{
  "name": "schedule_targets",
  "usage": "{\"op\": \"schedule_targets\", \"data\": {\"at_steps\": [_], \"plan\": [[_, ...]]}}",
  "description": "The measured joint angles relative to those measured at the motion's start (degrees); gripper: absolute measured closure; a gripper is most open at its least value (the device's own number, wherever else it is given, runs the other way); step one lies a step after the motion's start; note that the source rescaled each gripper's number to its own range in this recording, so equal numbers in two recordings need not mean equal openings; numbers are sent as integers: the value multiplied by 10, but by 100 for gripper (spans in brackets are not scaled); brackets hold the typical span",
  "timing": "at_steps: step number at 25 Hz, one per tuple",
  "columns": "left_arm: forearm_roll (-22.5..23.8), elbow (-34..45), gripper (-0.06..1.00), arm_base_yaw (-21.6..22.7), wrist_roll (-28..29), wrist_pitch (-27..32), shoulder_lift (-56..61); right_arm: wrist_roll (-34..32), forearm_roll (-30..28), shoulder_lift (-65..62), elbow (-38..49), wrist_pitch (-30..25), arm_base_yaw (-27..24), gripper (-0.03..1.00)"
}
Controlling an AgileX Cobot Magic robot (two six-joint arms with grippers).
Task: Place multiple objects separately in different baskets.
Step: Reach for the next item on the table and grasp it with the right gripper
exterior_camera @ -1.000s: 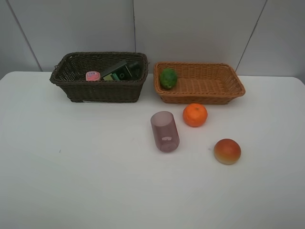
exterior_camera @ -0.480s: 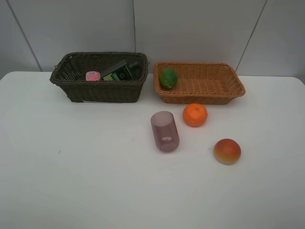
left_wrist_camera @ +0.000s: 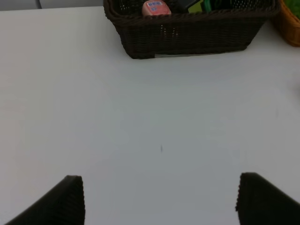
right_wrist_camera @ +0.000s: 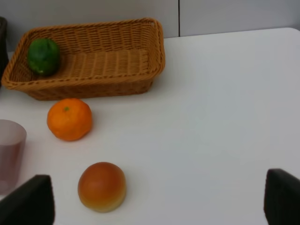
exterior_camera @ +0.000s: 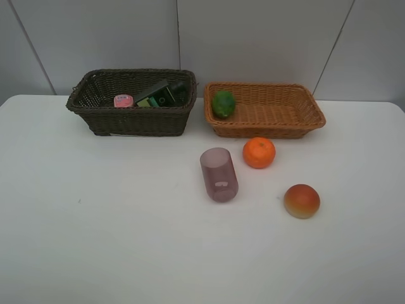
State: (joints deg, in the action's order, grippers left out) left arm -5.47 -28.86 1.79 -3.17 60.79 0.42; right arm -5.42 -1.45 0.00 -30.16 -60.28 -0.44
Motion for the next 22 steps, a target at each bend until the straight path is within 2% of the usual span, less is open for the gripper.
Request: {"op": "schedule_targets", "data": {"at_steps": [4, 12, 22], "plan": [[0, 0, 19, 0, -1, 0, 0, -17, 11, 55, -31, 22, 0, 3], [0, 0, 19, 0, -2, 0, 0, 21, 15, 245, -104, 84, 0, 3], [0, 0, 19, 0, -2, 0, 0, 70, 15, 504, -203, 103, 0, 3]]}}
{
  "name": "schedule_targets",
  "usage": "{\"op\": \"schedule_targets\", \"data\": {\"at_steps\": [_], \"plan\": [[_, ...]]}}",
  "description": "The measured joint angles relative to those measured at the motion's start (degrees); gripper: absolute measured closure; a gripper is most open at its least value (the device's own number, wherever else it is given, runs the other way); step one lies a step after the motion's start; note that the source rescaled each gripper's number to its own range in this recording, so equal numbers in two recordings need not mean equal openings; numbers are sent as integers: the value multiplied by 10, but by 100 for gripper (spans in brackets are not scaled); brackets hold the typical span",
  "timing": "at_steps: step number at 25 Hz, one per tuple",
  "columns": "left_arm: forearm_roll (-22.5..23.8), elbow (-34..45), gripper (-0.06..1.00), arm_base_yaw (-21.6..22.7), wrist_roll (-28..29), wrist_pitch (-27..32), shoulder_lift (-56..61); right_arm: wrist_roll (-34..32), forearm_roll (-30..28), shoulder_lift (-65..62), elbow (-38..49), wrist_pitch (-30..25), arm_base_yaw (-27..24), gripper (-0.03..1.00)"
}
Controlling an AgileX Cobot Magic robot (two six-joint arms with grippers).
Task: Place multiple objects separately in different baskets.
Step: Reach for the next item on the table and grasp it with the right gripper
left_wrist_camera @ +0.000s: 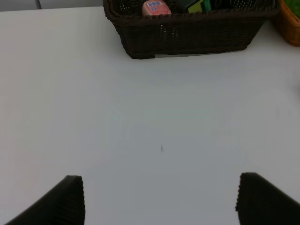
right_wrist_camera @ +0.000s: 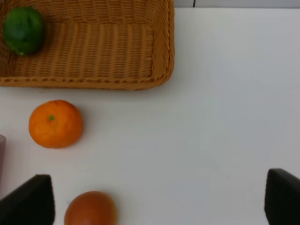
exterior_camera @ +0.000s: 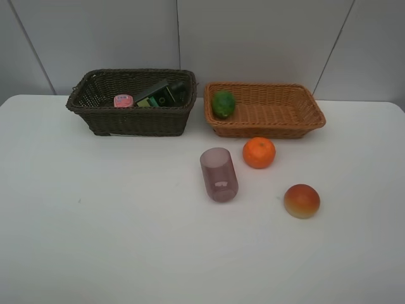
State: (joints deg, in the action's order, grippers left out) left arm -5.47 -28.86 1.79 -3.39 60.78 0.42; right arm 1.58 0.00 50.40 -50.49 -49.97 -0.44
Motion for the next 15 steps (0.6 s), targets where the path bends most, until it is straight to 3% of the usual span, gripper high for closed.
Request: {"op": "schedule_targets", "data": {"at_steps": [5, 15], "plan": [[0, 0, 19, 0, 0, 0, 0, 23, 21, 104, -22, 5, 17, 3], [0, 0, 19, 0, 0, 0, 0, -10, 14, 215, -62, 2, 154, 3]]}}
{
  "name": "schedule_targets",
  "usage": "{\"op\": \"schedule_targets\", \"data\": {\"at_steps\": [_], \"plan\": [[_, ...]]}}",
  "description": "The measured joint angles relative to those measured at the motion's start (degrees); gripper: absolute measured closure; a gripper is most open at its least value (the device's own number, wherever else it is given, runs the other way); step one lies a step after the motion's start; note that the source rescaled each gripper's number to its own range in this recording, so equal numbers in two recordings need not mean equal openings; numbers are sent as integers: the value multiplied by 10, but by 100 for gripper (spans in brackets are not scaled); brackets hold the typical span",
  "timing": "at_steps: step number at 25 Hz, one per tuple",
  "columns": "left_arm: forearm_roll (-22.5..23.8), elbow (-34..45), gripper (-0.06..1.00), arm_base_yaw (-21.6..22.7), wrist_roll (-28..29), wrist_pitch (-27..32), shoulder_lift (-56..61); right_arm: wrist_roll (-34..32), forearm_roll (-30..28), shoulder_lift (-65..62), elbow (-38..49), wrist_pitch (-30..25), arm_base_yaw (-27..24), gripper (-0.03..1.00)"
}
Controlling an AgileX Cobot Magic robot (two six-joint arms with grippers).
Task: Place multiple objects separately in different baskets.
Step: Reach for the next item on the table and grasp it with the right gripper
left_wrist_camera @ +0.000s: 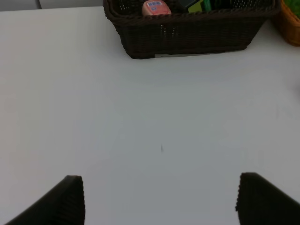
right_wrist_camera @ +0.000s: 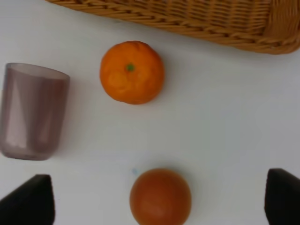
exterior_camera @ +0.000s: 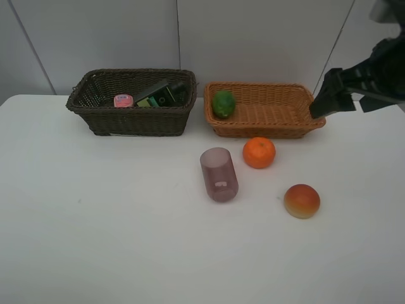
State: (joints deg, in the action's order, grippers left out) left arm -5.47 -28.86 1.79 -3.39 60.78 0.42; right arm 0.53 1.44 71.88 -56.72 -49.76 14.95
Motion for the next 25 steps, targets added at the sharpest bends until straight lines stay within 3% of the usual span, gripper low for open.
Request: {"op": "schedule_targets", "data": {"at_steps": [6, 11, 20, 25], "plan": [[0, 0, 19, 0, 0, 0, 0, -21, -14, 23, -53, -23, 51, 3], [0, 0, 19, 0, 0, 0, 0, -23, -60, 38, -75, -53, 75, 3], [0, 0, 19, 0, 0, 0, 0, 28, -79, 39, -77, -131, 76, 3], [0, 0, 19, 0, 0, 0, 0, 35, -78, 51, -61, -141, 76, 3]]}}
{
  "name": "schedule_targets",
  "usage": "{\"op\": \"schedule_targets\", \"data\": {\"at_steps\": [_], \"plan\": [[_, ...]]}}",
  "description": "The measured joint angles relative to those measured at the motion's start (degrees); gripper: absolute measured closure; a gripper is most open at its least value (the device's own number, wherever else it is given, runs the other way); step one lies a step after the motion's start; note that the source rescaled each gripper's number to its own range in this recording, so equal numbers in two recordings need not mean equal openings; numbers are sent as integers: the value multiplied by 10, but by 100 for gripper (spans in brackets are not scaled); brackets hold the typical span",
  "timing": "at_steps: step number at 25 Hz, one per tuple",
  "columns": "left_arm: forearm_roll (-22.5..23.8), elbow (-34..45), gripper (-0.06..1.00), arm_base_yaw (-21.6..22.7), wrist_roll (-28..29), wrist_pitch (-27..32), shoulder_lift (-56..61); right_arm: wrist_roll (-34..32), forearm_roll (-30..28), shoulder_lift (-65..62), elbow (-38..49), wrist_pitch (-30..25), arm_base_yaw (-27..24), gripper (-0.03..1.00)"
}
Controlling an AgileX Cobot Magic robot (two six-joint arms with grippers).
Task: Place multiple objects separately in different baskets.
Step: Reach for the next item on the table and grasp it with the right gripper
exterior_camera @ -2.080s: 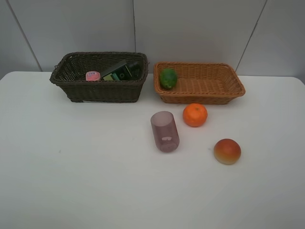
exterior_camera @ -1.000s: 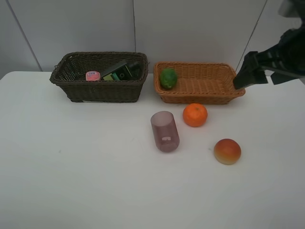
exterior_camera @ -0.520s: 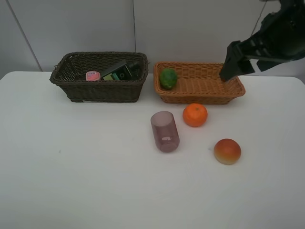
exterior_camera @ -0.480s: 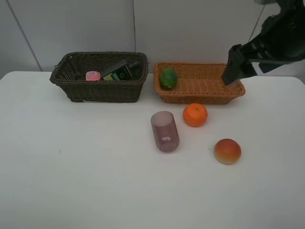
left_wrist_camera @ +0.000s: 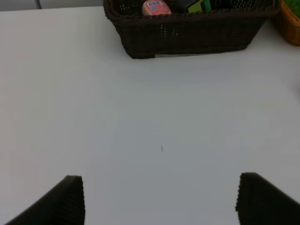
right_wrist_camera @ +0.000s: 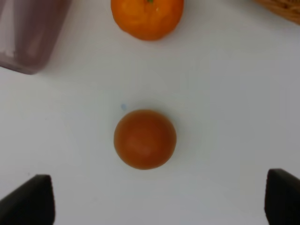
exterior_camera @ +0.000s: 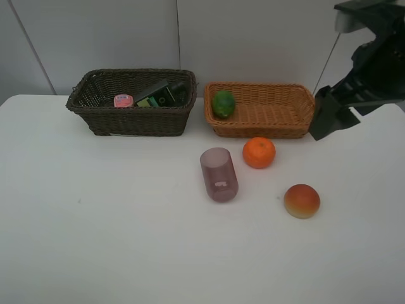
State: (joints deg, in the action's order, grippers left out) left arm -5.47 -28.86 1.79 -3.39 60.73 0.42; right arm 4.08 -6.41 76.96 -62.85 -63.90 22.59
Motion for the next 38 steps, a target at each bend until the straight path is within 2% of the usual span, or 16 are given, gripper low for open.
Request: {"op": "schedule_targets", "data": {"at_steps": [4, 11, 14, 21, 29, 38], "plan": [[0, 0, 19, 0, 0, 0, 0, 0, 14, 51, 15, 3, 0, 3], [0, 0, 19, 0, 0, 0, 0, -6, 21, 160, 17, 40, 0, 3], [0, 0, 19, 0, 0, 0, 0, -29, 14, 189, 17, 62, 0, 3], [0, 0, 19, 0, 0, 0, 0, -47, 11, 194, 32, 92, 0, 3], [0, 0, 19, 0, 0, 0, 0, -45, 5, 198, 100, 170, -2, 3], [0, 0, 19, 0, 0, 0, 0, -45, -1, 217, 106, 182, -33, 3]]}}
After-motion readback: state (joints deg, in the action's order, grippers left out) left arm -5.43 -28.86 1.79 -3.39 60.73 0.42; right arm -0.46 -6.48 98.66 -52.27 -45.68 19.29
